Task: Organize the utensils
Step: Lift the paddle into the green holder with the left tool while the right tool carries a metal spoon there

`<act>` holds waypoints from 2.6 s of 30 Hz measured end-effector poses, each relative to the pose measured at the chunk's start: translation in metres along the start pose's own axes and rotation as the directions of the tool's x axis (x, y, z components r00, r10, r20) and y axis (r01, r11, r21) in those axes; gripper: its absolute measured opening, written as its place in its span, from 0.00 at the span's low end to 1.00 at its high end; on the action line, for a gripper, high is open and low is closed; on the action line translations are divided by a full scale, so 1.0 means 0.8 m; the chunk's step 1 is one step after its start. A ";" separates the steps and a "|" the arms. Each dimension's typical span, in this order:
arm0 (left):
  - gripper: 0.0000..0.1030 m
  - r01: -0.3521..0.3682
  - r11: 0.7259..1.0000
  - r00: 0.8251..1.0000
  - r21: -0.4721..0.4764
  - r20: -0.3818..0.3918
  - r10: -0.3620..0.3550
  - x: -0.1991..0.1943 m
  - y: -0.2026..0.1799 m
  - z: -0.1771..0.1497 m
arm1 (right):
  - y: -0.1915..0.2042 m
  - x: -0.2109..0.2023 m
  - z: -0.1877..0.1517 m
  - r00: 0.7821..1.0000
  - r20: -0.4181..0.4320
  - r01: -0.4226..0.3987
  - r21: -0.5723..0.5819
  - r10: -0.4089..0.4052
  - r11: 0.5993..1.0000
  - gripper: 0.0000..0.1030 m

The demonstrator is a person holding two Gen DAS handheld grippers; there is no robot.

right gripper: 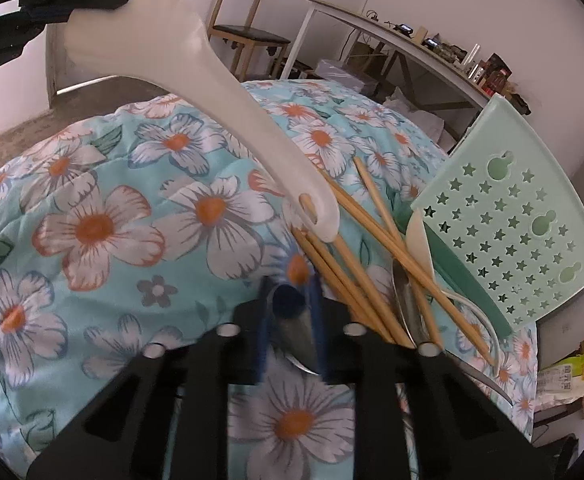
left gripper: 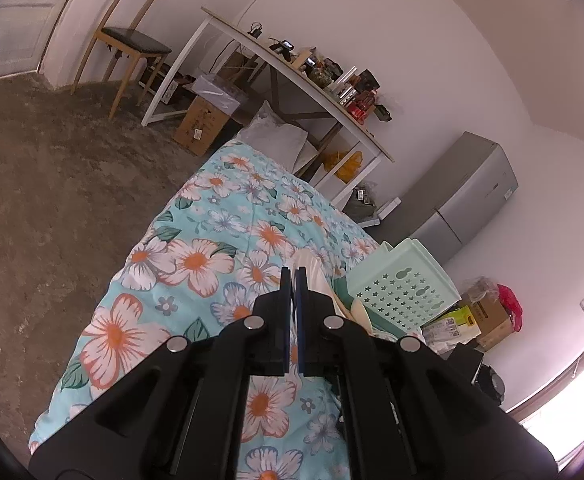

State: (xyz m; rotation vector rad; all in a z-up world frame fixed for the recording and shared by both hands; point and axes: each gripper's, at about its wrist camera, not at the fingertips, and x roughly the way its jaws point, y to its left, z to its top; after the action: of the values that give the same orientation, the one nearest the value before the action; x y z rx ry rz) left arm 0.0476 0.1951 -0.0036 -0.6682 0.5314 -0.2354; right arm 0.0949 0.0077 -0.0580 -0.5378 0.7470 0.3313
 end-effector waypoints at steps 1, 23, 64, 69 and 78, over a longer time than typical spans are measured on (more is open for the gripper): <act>0.01 -0.003 1.000 1.000 0.004 0.002 0.003 -0.001 -0.002 0.000 | -0.003 -0.002 -0.002 1.000 0.006 -0.010 0.014 0.010 1.000 0.10; 0.01 0.059 0.985 0.994 0.161 0.083 -0.073 0.002 -0.117 0.039 | -0.279 -0.173 -0.083 0.858 0.466 -0.477 0.563 0.218 0.674 0.05; 0.03 -0.237 0.619 0.961 0.748 0.090 0.260 0.238 -0.321 0.042 | -0.454 -0.108 -0.008 0.662 0.722 -0.677 0.464 0.200 0.571 0.05; 0.41 -0.212 0.703 0.971 0.679 0.068 0.228 0.230 -0.300 0.049 | -0.451 -0.080 -0.012 0.697 0.689 -0.656 0.500 0.199 0.565 0.05; 0.58 -0.191 0.775 0.982 0.602 0.109 0.156 0.184 -0.261 0.046 | -0.424 -0.041 -0.016 0.791 0.587 -0.547 0.554 0.171 0.627 0.05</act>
State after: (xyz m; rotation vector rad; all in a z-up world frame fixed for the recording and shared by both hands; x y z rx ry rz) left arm 0.1834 -0.0001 0.0977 0.0147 0.4264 -0.1983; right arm 0.2227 -0.2794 0.0736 0.4609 0.4226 0.5114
